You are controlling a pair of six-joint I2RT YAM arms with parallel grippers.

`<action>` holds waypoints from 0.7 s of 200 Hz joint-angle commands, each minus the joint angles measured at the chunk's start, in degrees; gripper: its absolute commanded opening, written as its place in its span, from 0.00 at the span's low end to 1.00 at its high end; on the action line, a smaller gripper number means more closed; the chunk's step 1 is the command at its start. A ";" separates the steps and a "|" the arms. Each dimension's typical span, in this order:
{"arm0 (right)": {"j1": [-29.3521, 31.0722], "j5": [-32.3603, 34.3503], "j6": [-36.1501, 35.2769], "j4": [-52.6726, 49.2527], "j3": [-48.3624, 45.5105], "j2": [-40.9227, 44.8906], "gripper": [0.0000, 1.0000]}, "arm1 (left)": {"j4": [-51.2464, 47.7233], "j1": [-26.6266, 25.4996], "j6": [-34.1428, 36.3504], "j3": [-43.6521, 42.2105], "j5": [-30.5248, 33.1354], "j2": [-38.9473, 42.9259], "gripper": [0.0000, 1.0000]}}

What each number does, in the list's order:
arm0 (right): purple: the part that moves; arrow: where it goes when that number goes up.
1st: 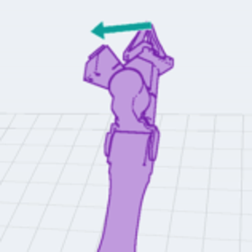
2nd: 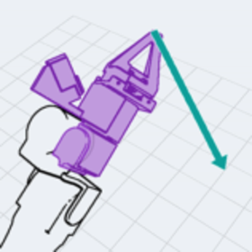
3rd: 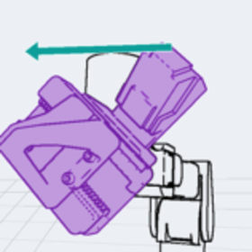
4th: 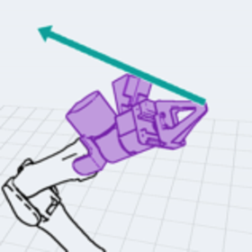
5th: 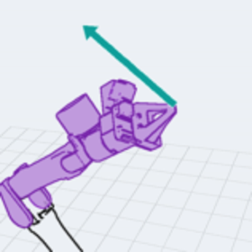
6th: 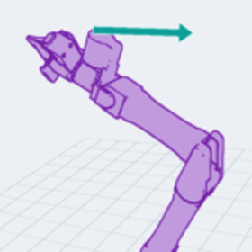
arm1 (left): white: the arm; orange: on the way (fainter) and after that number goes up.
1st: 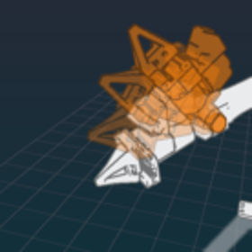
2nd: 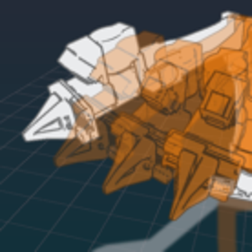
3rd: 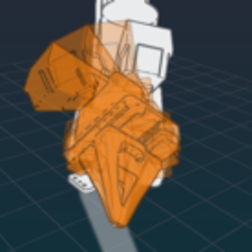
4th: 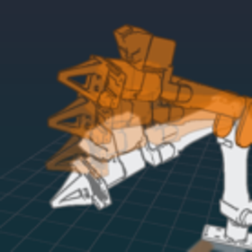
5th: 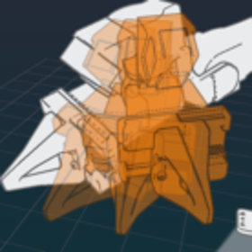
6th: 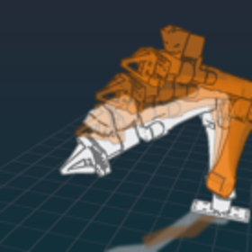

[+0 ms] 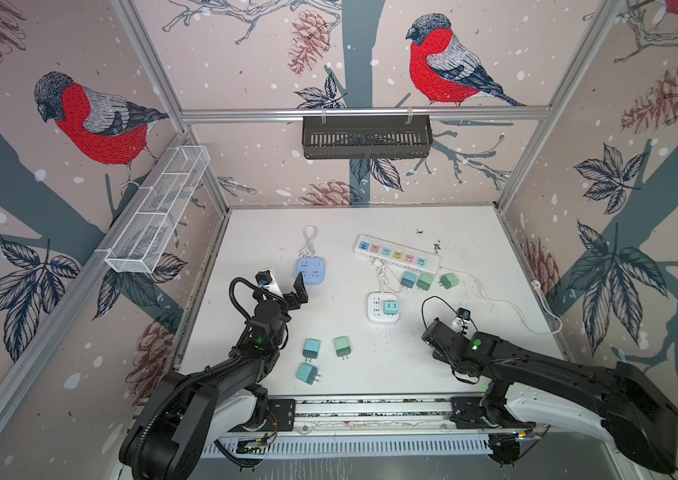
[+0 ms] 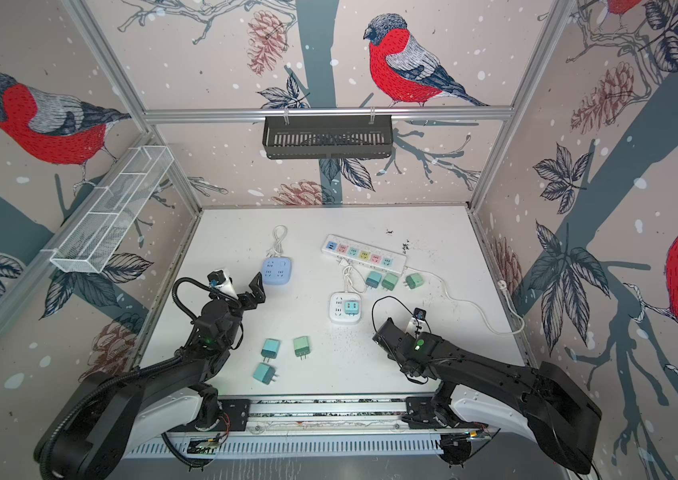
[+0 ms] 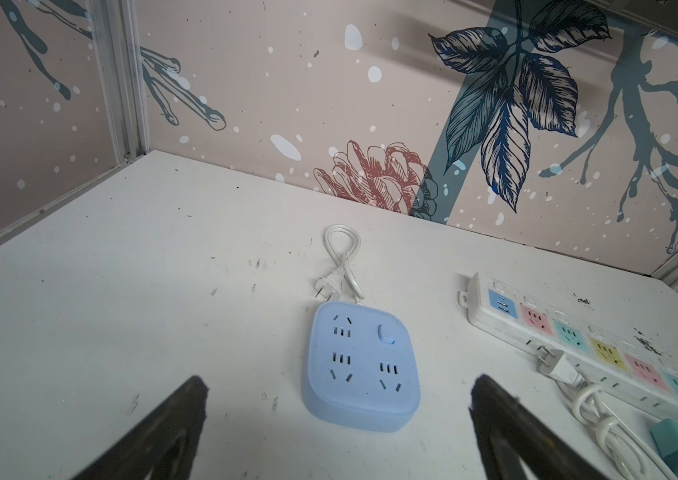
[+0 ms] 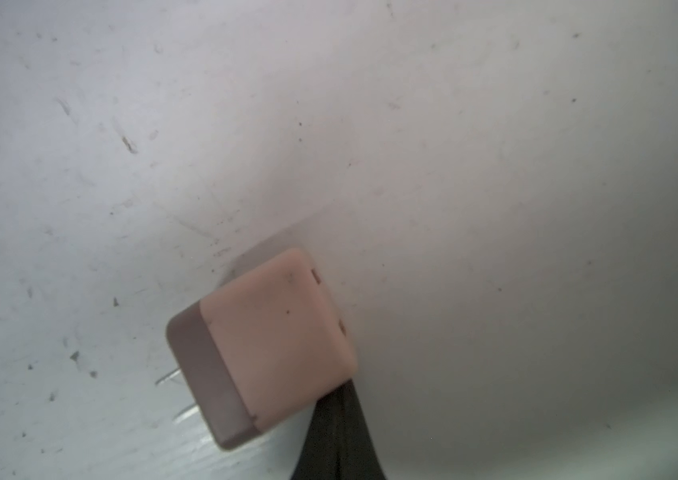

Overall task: Insert the plug
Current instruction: 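Close the right gripper on the pink plug adapter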

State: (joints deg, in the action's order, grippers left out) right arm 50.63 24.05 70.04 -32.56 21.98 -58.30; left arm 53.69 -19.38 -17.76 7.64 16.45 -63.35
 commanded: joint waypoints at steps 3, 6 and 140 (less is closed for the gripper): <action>-3.00 1.18 -4.80 4.76 -0.09 0.45 0.02 | 2.65 0.11 -0.33 0.37 -0.36 -0.06 0.98; -3.44 1.09 -5.27 5.23 -0.08 0.44 0.02 | 2.65 0.10 -0.30 0.36 -0.32 -0.03 0.98; -10.65 -0.23 -17.07 14.38 5.20 -9.78 0.31 | 2.43 0.11 -0.29 0.62 -0.30 -0.36 0.98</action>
State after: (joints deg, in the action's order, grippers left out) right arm 39.72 22.17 53.87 -17.98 26.72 -69.06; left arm 53.67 -19.38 -17.74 7.86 16.43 -63.75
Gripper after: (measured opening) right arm 0.219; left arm 0.983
